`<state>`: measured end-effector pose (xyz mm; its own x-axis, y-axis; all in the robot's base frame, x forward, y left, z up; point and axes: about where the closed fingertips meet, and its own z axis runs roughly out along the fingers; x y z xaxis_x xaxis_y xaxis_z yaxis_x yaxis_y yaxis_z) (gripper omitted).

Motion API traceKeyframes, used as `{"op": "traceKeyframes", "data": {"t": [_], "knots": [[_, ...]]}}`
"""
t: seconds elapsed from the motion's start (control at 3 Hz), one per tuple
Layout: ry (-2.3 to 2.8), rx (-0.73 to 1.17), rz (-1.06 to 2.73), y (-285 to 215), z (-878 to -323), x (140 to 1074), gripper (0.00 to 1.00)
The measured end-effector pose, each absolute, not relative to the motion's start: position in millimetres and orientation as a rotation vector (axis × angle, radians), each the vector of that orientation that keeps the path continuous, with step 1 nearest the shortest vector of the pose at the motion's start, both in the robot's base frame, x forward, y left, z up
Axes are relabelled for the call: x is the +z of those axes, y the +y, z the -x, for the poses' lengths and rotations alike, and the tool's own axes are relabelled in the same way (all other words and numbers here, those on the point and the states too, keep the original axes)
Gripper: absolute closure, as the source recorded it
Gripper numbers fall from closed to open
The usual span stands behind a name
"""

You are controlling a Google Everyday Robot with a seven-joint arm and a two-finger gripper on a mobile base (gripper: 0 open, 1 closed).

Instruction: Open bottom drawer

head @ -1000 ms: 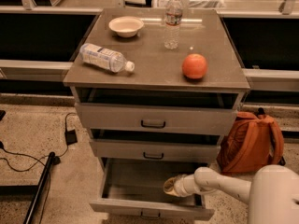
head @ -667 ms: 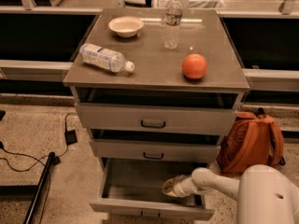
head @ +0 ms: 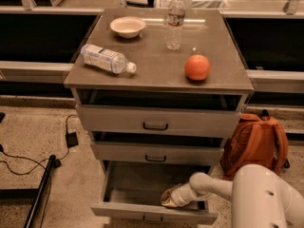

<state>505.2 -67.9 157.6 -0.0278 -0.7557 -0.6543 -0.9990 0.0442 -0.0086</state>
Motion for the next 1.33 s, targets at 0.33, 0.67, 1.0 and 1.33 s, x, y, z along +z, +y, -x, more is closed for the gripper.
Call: {"op": "traceKeyframes", "data": {"t": [0.33, 0.67, 1.0, 1.33], "knots": [[1.849, 0.710, 1.829, -67.1, -482.9, 155.0, 1.00], [1.846, 0.777, 1.835, -69.7, -472.2, 158.5, 1.00], [1.817, 0.857, 1.805, -69.3, -451.5, 168.0, 1.00], [1.817, 0.857, 1.805, -68.7, -452.1, 168.0, 1.00]]}}
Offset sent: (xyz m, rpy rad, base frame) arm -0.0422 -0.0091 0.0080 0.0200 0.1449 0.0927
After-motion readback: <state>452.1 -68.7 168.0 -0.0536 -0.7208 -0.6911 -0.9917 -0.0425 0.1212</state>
